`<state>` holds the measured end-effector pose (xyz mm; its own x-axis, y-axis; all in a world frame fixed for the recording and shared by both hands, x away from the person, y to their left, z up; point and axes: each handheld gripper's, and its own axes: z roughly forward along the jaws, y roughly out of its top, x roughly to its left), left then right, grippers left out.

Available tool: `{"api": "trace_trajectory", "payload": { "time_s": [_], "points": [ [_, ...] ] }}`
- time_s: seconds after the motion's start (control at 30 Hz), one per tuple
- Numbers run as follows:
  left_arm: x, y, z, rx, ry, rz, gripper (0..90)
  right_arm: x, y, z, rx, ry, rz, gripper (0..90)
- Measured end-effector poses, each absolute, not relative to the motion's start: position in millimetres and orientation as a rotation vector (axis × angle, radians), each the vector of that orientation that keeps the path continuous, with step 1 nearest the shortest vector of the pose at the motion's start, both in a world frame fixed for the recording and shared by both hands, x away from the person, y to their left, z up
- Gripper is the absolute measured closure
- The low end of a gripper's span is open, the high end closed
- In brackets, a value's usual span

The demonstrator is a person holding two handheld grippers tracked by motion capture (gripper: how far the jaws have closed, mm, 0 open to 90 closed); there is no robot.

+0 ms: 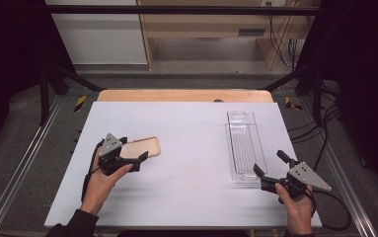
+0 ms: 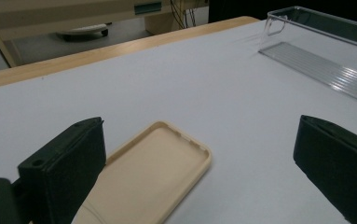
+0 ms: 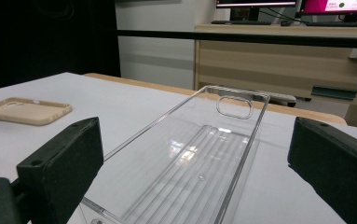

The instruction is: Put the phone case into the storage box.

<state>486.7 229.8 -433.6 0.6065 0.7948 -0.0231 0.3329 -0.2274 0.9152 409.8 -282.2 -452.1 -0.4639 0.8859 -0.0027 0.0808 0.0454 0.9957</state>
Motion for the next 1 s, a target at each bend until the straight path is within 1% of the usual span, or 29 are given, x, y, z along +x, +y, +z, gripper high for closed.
{"api": "trace_trajectory", "payload": {
  "time_s": [0.1,0.53,0.9,1.0],
  "points": [
    [492,227,-435,1.825,0.927,0.543,1.8,409,-283,-452,0.991,1.638,1.491,3.7],
    [508,212,-438,1.882,0.953,0.513,2.1,410,-282,-452,0.992,1.643,1.482,3.9],
    [514,209,-441,1.920,0.982,0.521,2.7,409,-283,-451,0.996,1.634,1.489,4.2],
    [516,213,-442,1.926,1.018,0.525,3.9,408,-284,-451,0.999,1.635,1.487,4.2]
  ]
}}
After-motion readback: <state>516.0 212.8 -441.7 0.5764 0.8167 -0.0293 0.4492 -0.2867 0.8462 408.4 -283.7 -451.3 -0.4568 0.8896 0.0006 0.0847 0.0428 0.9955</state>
